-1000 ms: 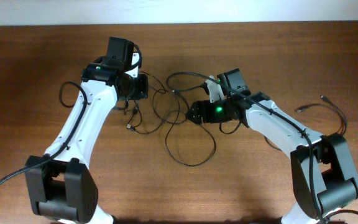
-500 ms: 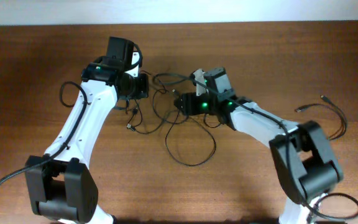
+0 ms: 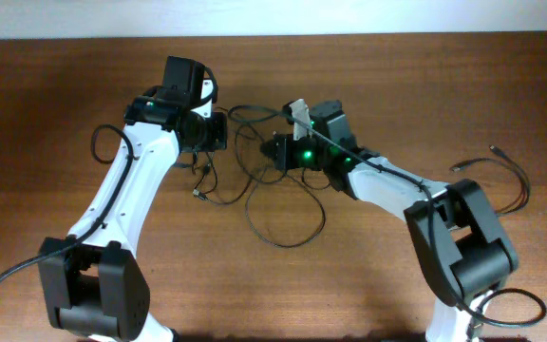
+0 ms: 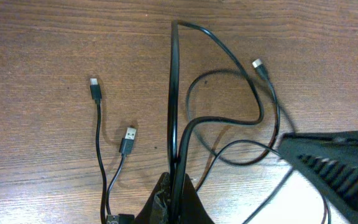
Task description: Untangle cables
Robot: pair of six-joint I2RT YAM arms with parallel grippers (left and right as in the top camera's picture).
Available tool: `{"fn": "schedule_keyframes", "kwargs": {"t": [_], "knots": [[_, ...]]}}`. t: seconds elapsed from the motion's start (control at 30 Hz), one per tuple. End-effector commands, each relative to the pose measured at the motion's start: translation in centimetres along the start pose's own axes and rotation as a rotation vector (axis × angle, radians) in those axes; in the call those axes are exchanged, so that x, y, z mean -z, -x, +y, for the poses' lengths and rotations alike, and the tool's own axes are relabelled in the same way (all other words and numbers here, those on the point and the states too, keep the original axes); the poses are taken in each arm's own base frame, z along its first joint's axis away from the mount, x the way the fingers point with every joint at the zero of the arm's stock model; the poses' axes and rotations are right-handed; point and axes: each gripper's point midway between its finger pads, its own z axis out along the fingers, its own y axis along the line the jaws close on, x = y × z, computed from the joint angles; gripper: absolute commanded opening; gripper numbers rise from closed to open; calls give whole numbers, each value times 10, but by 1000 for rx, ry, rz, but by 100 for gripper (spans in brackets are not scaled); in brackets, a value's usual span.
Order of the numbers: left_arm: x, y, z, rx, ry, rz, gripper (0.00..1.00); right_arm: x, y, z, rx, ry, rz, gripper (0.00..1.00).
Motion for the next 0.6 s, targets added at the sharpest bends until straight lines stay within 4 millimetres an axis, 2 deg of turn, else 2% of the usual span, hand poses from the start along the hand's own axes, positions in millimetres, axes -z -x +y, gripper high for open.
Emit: {"fn": "schedule_keyframes", "kwargs": {"t": [0.0, 0.1, 0.2, 0.23, 0.27, 0.3, 0.37, 0.47, 0.57], "knots": [[-4, -3, -1, -10, -5, 13, 0, 58, 54, 75, 117, 137, -138, 4], [-4, -3, -1, -10, -5, 13, 0, 122, 85, 143, 294, 209, -286, 4], [-4, -3, -1, -10, -5, 13, 0, 183, 98, 197, 458, 257, -418, 4], [-4, -3, -1, -11, -5, 13, 0, 200, 100, 207, 478, 263, -449, 4], [-4, -3, -1, -10, -5, 13, 0, 208, 101, 209, 481, 260, -460, 4], [-4, -3, -1, -10, -5, 13, 0, 215, 101, 208, 476, 249, -465, 4], [-4, -3, -1, -10, -5, 13, 0, 217, 97, 187, 413, 192, -421, 4], [-4, -3, -1, -10, -5, 13, 0, 199, 72, 138, 248, 78, -268, 4], [-4, -2, 5, -10, 28, 8, 0, 170, 36, 94, 94, -5, -85, 4]]}}
